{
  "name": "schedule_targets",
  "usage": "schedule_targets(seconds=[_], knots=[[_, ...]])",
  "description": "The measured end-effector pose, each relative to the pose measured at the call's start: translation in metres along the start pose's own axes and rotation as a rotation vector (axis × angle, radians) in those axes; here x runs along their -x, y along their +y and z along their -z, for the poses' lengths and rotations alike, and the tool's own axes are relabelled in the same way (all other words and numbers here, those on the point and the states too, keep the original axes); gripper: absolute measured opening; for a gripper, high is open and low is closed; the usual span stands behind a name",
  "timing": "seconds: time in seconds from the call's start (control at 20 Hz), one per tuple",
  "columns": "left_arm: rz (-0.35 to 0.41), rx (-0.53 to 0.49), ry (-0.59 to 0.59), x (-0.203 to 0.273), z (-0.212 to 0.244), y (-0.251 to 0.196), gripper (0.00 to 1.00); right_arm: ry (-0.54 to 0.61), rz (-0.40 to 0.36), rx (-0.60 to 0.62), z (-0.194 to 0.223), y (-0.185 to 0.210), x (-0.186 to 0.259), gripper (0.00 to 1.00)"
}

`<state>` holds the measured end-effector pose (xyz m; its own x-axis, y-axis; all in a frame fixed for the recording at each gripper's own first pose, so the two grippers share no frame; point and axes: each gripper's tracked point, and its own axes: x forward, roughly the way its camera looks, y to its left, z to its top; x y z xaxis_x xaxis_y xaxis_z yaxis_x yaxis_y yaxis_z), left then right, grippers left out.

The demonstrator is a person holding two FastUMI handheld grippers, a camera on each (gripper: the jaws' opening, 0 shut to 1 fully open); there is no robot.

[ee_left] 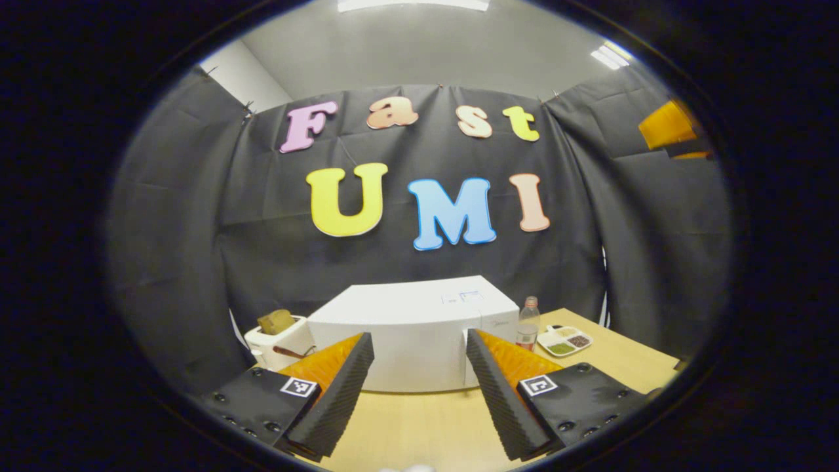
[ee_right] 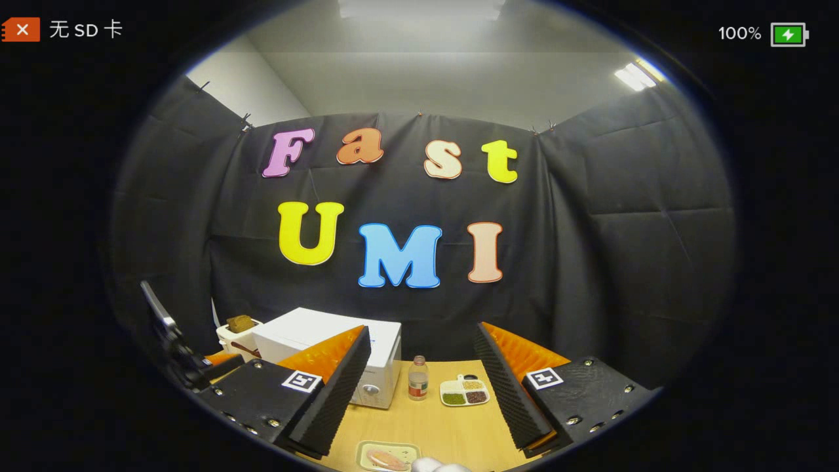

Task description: Open the microwave oven with the left hand, put the food in, and close the microwave oven.

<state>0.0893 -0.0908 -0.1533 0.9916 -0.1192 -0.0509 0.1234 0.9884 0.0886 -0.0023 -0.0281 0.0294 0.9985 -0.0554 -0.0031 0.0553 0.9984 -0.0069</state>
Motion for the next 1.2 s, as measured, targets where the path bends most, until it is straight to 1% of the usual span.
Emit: schedule_targets(seconds=[0.05, 0.15, 0.25, 0.3, 0.35, 0.6, 0.7, 0.8, 0.9, 0.95, 1.0, 1.1, 1.2], knots=[[0.010, -0.014, 0.009, -0.014, 0.015, -0.013, 0.96, 0.007, -0.002, 0.019, 0.000, -0.002, -0.002, 0.98], [0.039, -0.023, 0.018, -0.042, 0.044, -0.038, 0.96, 0.024, 0.031, 0.065, 0.004, -0.016, -0.004, 0.98], [0.062, 0.003, 0.041, -0.077, 0.071, -0.060, 0.95, 0.052, 0.049, 0.087, 0.011, -0.021, -0.004, 0.98], [0.071, 0.015, 0.052, -0.094, 0.081, -0.069, 0.99, 0.065, 0.056, 0.090, 0.013, -0.023, -0.004, 0.98], [0.068, 0.013, 0.057, -0.110, 0.089, -0.074, 1.00, 0.081, 0.064, 0.096, 0.018, -0.025, -0.004, 0.98], [0.037, 0.028, 0.093, -0.178, 0.133, -0.077, 1.00, 0.130, 0.127, 0.109, 0.035, -0.044, -0.004, 0.98], [0.027, 0.028, 0.112, -0.191, 0.144, -0.076, 0.95, 0.151, 0.141, 0.112, 0.042, -0.050, -0.003, 0.98], [0.023, 0.033, 0.104, -0.197, 0.145, -0.076, 1.00, 0.160, 0.154, 0.128, 0.045, -0.054, -0.004, 0.98], [0.034, 0.034, 0.105, -0.201, 0.147, -0.079, 1.00, 0.164, 0.162, 0.138, 0.046, -0.058, -0.005, 0.98], [0.034, 0.035, 0.107, -0.202, 0.148, -0.081, 0.95, 0.167, 0.168, 0.141, 0.048, -0.060, -0.005, 0.98], [0.043, 0.033, 0.112, -0.205, 0.152, -0.082, 0.94, 0.165, 0.168, 0.140, 0.047, -0.061, -0.006, 0.98], [0.047, 0.031, 0.131, -0.209, 0.159, -0.084, 0.72, 0.165, 0.167, 0.138, 0.048, -0.060, -0.007, 0.98], [0.074, 0.020, 0.160, -0.213, 0.170, -0.089, 0.43, 0.171, 0.159, 0.144, 0.050, -0.059, -0.006, 0.98]])
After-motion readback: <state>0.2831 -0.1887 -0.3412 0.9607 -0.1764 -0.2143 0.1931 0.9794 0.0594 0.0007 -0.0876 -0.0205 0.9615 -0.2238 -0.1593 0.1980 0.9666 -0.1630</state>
